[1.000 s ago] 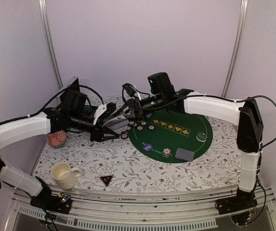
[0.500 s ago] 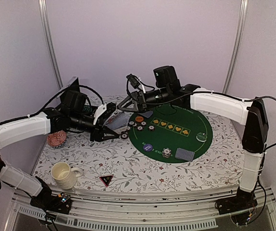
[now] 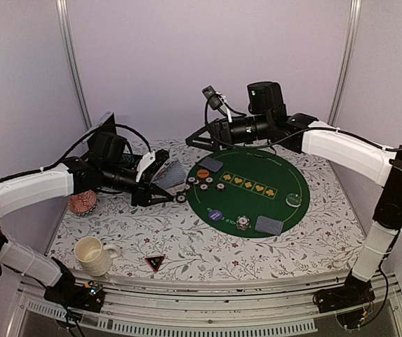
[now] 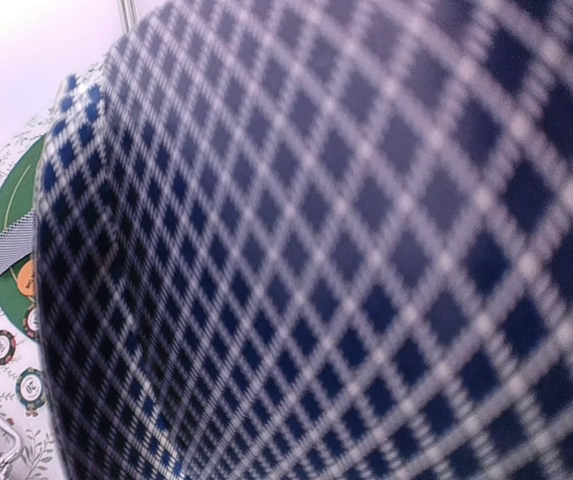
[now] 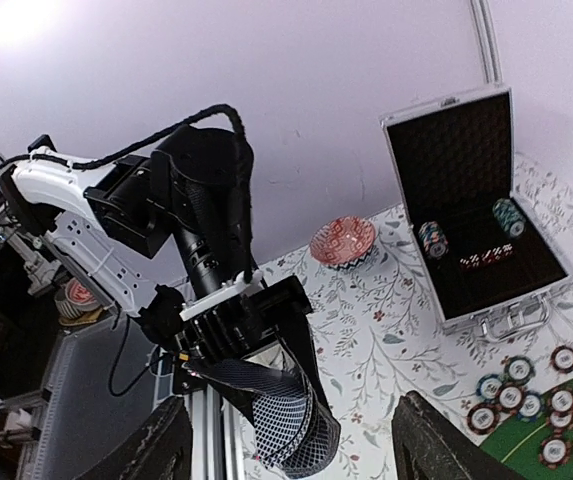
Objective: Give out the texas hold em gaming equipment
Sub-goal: Pick up the poker card from the face-down deck piles.
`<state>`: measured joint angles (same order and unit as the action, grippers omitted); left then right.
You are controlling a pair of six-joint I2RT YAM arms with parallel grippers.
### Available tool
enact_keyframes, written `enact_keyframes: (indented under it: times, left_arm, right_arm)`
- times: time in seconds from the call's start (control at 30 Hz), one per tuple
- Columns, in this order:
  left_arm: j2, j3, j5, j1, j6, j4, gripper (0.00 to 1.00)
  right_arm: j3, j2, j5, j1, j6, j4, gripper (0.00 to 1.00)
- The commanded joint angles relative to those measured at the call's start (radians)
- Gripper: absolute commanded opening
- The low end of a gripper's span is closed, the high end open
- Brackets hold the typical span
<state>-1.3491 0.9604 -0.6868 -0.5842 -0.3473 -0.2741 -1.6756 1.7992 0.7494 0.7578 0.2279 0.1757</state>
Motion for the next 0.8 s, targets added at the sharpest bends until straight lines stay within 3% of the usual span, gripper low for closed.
enact_keyframes:
  times: [0.0, 0.07, 0.13, 0.17, 0.23, 0.4, 0.5, 0.77]
  left_arm:
    - [0.020, 0.021, -0.003, 0.002, 0.000, 0.024, 0.17]
    - [0.019, 0.021, -0.005, 0.003, 0.000, 0.024, 0.17]
    - [0.019, 0.021, -0.006, 0.003, 0.000, 0.024, 0.17]
    - [0.020, 0.022, -0.004, 0.002, -0.001, 0.023, 0.17]
    - [0.019, 0.021, -0.003, 0.002, 0.001, 0.023, 0.17]
    - [0.019, 0.021, -0.005, 0.003, 0.001, 0.023, 0.17]
    - [0.020, 0.021, -0.004, 0.003, -0.001, 0.024, 0.17]
    - [0.016, 0.021, -0.008, 0.003, 0.001, 0.024, 0.17]
  right_arm:
    - [0.050, -0.133, -0.017, -0.001, -0.312, -0.041, 0.70]
    - [0.088, -0.175, -0.009, 0.012, -0.487, -0.070, 0.69]
    - [0.110, -0.194, -0.003, 0.035, -0.655, -0.071, 0.55]
    - [0.112, -0.192, -0.005, 0.046, -0.707, -0.072, 0.43]
    - [0.103, -0.171, -0.012, 0.060, -0.809, -0.064, 0.35]
    - [0.003, -0.079, -0.022, 0.095, -1.006, 0.099, 0.53]
    - [-0.009, -0.055, -0.022, 0.104, -1.087, 0.133, 0.54]
    - [-0.085, 0.039, -0.047, 0.133, -1.124, 0.191, 0.50]
